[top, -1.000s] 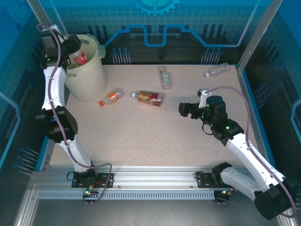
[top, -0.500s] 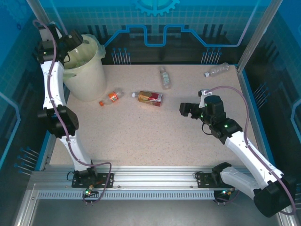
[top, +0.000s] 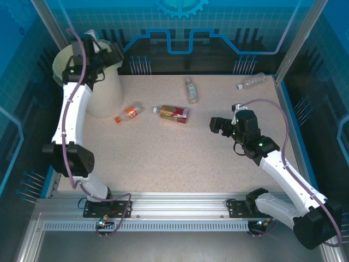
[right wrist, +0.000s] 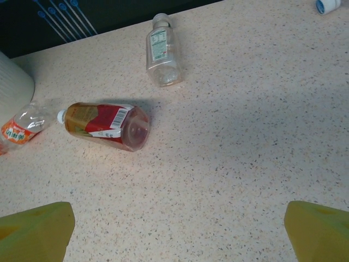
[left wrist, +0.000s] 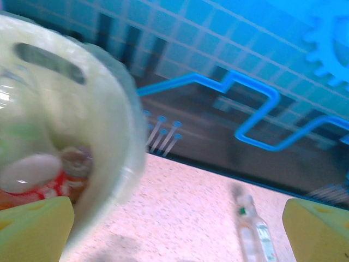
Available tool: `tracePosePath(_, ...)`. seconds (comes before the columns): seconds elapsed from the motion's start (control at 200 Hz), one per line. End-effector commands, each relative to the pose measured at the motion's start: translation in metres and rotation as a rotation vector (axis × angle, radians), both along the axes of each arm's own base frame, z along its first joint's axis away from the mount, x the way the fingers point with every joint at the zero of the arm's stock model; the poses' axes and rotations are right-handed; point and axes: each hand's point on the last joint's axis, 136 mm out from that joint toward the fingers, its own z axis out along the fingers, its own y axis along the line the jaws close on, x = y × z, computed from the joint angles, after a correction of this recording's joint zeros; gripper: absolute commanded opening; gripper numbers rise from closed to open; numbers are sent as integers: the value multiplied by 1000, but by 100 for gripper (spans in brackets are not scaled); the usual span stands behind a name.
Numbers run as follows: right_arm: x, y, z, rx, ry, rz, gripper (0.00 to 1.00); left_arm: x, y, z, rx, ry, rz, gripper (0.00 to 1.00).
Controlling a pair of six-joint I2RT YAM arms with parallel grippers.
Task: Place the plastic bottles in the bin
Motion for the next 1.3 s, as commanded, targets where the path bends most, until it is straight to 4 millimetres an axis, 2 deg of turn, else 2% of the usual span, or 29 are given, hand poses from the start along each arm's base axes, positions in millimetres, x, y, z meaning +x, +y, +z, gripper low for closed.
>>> tracePosePath(0.0, 7, -14, 6, 14, -15, -104, 100, -8, -23, -3, 35, -25, -6, 99)
tracePosePath(0.08, 8, -16, 5, 27, -25, -121, 100, -15, -42, -25, 25, -3, 14, 99)
tracePosePath(0.21, 8, -14, 8, 39, -45, -114, 100, -26, -61, -68, 24, 46, 50, 99)
tracePosePath(0.345, 7, -13, 9, 29, -48, -94, 100, -28, -59, -111, 100, 131, 57, 99)
tracePosePath(0.45, 6, -7, 10, 31, -50, -59, 100, -24, -64, -136, 209, 199, -25, 99)
tracePosePath(0.565, 7, -4, 10, 44, -49, -45, 100, -19, -72, -175, 333, 303, -148, 99)
tracePosePath(0.655, 7, -3, 11, 47, -49, -39, 100, -16, -64, -205, 470, 413, -192, 99)
tracePosePath(0.79, 5, -3, 15, 37, -52, -27, 100, -14, -50, -235, 637, 507, -271, 99)
tracePosePath(1.0, 1, -6, 17, 16, -57, -24, 100, -19, -45, -282, 679, 634, -523, 99)
tracePosePath(1.095, 0, -7, 18, 12, -57, -25, 100, -18, -38, -297, 674, 674, -593, 99)
tracePosePath(1.291, -1, -10, 18, 4, -58, -37, 100, -17, -38, -326, 664, 717, -734, 99)
